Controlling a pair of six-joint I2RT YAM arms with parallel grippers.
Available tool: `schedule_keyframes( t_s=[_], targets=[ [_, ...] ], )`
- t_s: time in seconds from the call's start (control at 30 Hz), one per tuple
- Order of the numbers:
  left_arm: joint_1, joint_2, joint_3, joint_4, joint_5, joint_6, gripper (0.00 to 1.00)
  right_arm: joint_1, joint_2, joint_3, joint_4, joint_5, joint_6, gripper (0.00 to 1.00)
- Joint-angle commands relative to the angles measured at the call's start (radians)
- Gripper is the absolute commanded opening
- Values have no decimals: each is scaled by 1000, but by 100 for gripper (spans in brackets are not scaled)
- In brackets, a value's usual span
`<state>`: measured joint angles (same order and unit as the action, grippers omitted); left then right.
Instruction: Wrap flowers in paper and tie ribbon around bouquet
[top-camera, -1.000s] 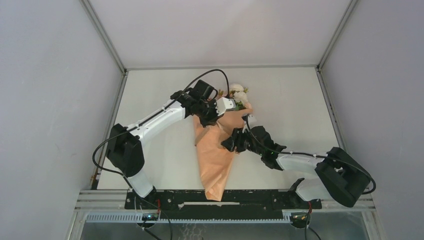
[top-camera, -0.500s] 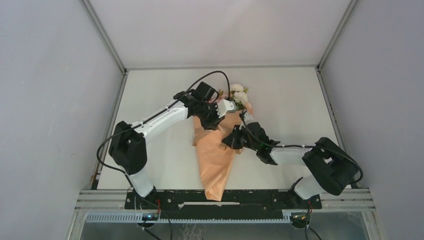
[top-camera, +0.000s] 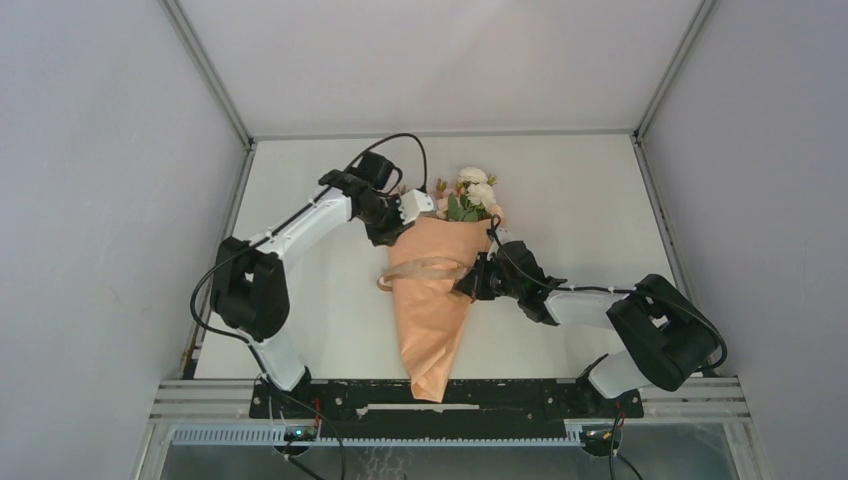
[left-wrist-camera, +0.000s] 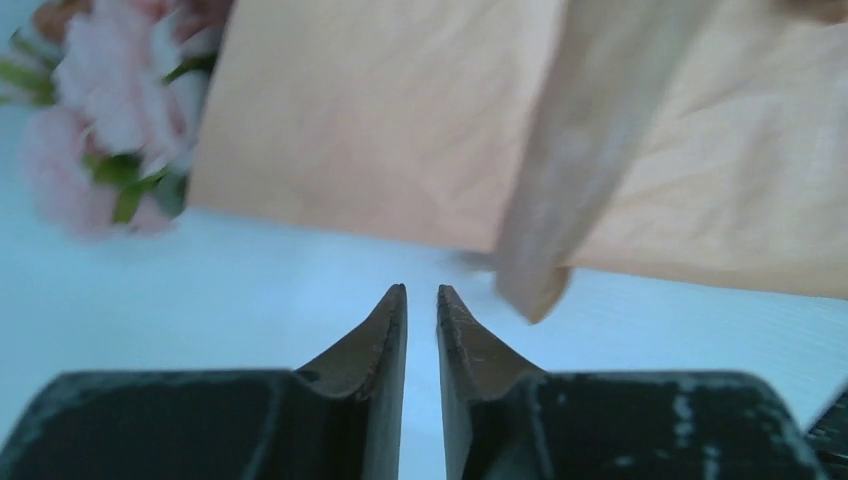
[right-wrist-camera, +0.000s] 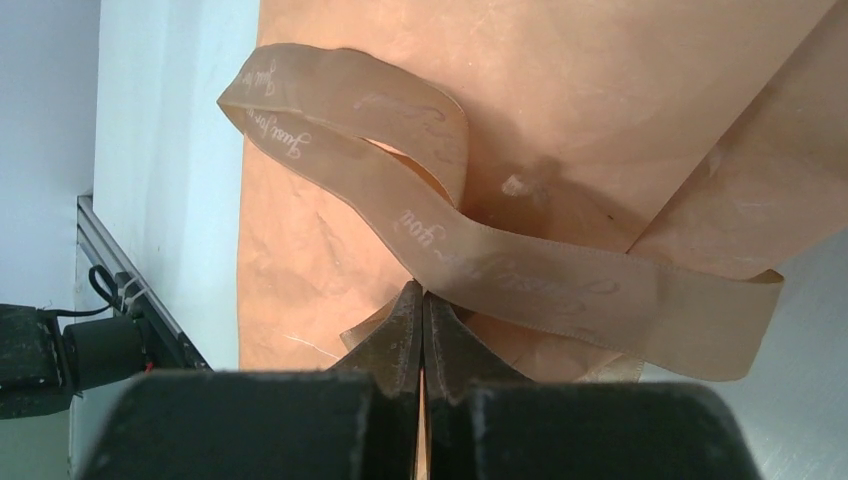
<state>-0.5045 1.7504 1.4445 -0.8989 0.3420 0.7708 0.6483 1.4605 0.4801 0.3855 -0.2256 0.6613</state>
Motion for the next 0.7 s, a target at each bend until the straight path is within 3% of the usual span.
schedule_keyframes(
  t_s=[0.0, 0.17, 0.37, 0.47, 0.67],
  targets=[
    [24, 17, -66, 110, -113, 63, 21, -5, -3, 29, 30, -32, -5, 0],
    [26, 31, -157, 176, -162, 131, 22, 0, -9, 28, 30, -38, -5, 0],
    [25, 52, -175, 135, -91, 210, 42, -3, -14, 28, 30, -47, -9, 0],
    [26, 65, -185, 172, -110, 215, 45, -1, -20, 28, 29, -49, -12, 0],
    [26, 20, -198, 21, 92, 368, 58, -2, -35, 28, 8, -41, -23, 0]
  ],
)
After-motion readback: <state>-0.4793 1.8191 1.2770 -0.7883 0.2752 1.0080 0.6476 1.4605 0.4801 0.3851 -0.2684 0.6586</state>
